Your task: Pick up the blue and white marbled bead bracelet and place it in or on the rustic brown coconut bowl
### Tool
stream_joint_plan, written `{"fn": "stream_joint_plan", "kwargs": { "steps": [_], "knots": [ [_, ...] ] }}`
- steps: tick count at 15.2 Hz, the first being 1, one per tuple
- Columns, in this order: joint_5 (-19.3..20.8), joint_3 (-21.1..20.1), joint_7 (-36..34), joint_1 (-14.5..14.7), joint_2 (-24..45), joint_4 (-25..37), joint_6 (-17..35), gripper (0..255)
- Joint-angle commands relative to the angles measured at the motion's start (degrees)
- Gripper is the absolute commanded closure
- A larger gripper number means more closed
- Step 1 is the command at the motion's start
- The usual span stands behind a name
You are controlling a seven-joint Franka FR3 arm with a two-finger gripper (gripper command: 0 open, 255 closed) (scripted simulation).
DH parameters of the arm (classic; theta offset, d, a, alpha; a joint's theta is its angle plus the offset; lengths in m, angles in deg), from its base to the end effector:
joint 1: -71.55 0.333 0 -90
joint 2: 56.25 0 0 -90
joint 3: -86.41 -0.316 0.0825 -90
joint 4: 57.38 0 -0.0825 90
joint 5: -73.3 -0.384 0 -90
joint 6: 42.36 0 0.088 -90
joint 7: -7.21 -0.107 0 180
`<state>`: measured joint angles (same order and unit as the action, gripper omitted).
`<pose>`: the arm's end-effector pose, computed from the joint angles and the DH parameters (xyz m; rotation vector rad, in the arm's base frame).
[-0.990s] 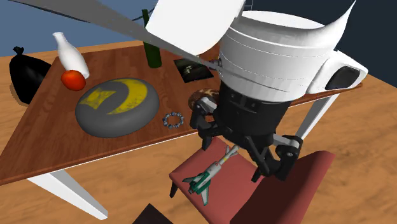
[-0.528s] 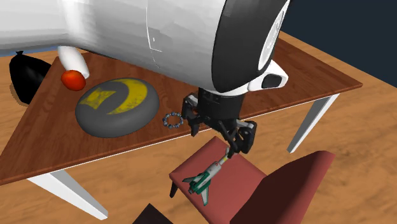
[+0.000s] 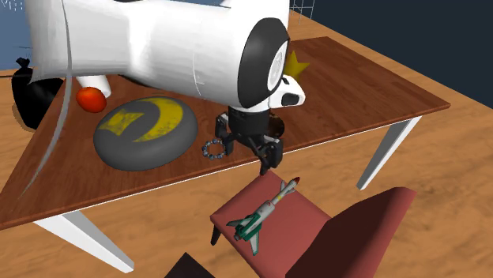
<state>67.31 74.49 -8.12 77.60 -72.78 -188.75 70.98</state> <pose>0.4329 0.1513 0.4607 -3.1146 0.0096 0.0620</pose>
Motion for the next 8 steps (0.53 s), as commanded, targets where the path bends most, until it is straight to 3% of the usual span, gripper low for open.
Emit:
{"fn": "stream_joint_plan", "kwargs": {
  "steps": [1,8],
  "knots": [
    [0.38,-1.63,-2.24,0.58,3.96,1.49,2.51,0],
    [4.49,-5.31,-9.65,2.53,18.59,9.78,8.35,0]
  ]
}}
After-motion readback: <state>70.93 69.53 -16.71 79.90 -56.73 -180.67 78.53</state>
